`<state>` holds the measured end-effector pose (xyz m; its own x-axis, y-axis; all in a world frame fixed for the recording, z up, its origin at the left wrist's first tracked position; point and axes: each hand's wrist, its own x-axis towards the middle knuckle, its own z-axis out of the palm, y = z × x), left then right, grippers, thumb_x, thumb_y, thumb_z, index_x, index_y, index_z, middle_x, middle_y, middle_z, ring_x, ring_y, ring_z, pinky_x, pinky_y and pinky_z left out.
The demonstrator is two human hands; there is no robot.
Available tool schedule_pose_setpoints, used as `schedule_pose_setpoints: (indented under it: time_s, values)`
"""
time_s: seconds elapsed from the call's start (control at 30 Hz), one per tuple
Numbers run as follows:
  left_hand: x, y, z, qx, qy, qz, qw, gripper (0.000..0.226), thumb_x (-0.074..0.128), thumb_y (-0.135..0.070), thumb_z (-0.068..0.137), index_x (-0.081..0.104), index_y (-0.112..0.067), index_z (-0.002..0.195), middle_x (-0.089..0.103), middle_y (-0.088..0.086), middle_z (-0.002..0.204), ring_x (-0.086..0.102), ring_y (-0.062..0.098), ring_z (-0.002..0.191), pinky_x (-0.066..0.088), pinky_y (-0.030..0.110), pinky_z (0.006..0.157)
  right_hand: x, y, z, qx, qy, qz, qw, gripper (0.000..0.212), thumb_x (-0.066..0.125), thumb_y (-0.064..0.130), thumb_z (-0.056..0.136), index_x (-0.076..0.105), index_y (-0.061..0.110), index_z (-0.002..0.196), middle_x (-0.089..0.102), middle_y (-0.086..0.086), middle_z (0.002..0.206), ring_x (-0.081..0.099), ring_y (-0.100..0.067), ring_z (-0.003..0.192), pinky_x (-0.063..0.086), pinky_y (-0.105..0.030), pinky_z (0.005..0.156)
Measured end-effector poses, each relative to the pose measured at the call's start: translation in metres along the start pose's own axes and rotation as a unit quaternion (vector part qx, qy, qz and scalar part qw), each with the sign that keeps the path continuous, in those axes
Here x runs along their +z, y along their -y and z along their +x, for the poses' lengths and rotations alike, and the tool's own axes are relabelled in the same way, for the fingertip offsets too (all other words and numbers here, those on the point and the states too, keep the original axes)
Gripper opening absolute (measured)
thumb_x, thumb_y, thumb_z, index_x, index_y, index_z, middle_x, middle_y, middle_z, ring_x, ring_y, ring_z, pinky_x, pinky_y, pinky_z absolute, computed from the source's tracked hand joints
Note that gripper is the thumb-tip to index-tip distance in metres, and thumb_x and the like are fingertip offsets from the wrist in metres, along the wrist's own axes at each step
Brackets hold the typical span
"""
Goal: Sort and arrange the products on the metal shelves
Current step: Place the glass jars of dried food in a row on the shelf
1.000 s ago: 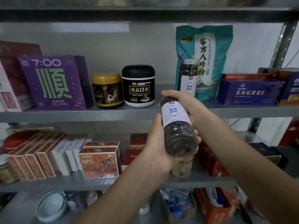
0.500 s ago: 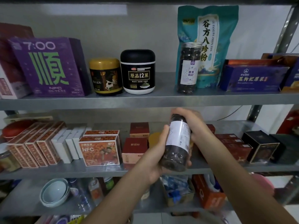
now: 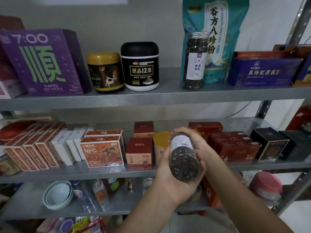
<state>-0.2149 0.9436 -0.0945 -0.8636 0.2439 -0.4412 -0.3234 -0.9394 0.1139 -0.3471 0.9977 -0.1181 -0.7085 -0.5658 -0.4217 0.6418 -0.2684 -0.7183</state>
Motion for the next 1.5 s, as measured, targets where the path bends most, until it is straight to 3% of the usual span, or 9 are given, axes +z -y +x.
schedule_pose_setpoints:
  time_s: [0.33,0.53,0.7,0.9,0.97,1.03,1.13,1.37,1.5]
  values:
    - [-0.030,-0.023,0.012,0.075,-0.053,0.389,0.917,0.058,0.048,-0.060,0.090,0.064,-0.011,0.118,0.073,0.018,0.098,0.071,0.031,0.076,0.059,0.037,0.066,-0.010,0.018,-0.004,-0.234,-0.155,-0.234,0.931,0.011,0.076,0.016,0.077,0.071,0.006,0.079,0.070,-0.016,0.084,0.064,-0.028,0.075,0.053,-0.039,0.076]
    - [-0.022,-0.019,0.001,-0.041,0.088,0.125,0.987,0.062,0.052,-0.047,0.094,0.059,0.009,0.120,0.064,0.024,0.094,0.066,0.029,0.067,0.058,0.032,0.057,-0.020,0.012,-0.019,-0.186,0.045,-0.064,0.979,0.053,0.065,0.048,0.081,0.065,0.012,0.120,0.068,-0.015,0.120,0.065,-0.032,0.111,0.053,-0.044,0.089]
    - [-0.018,0.000,0.001,-0.068,0.158,0.017,0.985,0.057,0.054,-0.038,0.095,0.053,0.010,0.126,0.063,0.025,0.094,0.066,0.031,0.066,0.059,0.034,0.057,-0.021,0.004,-0.022,-0.172,0.056,0.030,0.983,0.038,0.068,0.038,0.082,0.072,0.009,0.105,0.072,-0.012,0.100,0.071,-0.024,0.084,0.059,-0.036,0.071]
    - [-0.028,-0.004,0.011,0.001,0.114,0.203,0.972,0.065,0.052,-0.049,0.095,0.053,0.003,0.133,0.067,0.024,0.100,0.069,0.032,0.077,0.060,0.037,0.062,-0.026,0.010,-0.029,-0.167,-0.002,-0.032,0.985,0.039,0.070,0.035,0.080,0.070,0.006,0.107,0.071,-0.009,0.089,0.069,-0.022,0.078,0.056,-0.036,0.068]
    - [-0.033,-0.011,0.012,0.115,0.057,0.402,0.907,0.072,0.050,-0.068,0.084,0.055,-0.014,0.131,0.070,0.013,0.111,0.071,0.025,0.090,0.059,0.036,0.070,-0.028,0.017,-0.034,-0.216,-0.072,-0.125,0.966,0.033,0.071,0.030,0.081,0.072,0.004,0.102,0.070,-0.010,0.087,0.067,-0.020,0.074,0.055,-0.034,0.070]
    - [-0.035,-0.016,0.012,0.197,0.033,0.617,0.761,0.079,0.058,-0.078,0.073,0.048,-0.031,0.135,0.066,-0.005,0.118,0.068,0.008,0.100,0.057,0.028,0.079,-0.026,0.022,-0.038,-0.287,-0.163,-0.206,0.921,0.029,0.073,0.025,0.081,0.072,-0.002,0.093,0.067,-0.012,0.079,0.065,-0.018,0.066,0.052,-0.031,0.066]
    - [-0.034,-0.017,0.020,0.252,0.052,0.707,0.659,0.062,0.073,-0.045,0.082,0.039,-0.035,0.132,0.058,-0.012,0.122,0.060,0.005,0.108,0.054,0.027,0.091,-0.019,0.026,-0.043,-0.333,-0.206,-0.281,0.876,0.023,0.076,0.032,0.081,0.073,0.010,0.086,0.071,-0.006,0.073,0.068,-0.017,0.067,0.053,-0.031,0.066]
    - [-0.033,-0.026,0.021,0.165,0.181,0.512,0.824,0.045,0.058,-0.029,0.093,0.047,-0.019,0.135,0.066,0.008,0.123,0.066,0.027,0.105,0.058,0.038,0.085,-0.033,0.049,-0.063,-0.278,0.136,-0.163,0.937,0.048,0.067,0.026,0.084,0.058,0.025,0.131,0.063,-0.020,0.125,0.061,-0.039,0.116,0.050,-0.050,0.098]
    - [-0.026,-0.025,0.019,0.220,0.150,0.582,0.768,0.046,0.061,-0.045,0.088,0.049,-0.032,0.131,0.067,-0.008,0.123,0.064,0.010,0.111,0.053,0.022,0.087,-0.021,0.050,-0.071,-0.367,0.090,-0.214,0.901,0.031,0.069,0.030,0.080,0.071,0.026,0.111,0.071,-0.009,0.108,0.068,-0.028,0.101,0.057,-0.039,0.087]
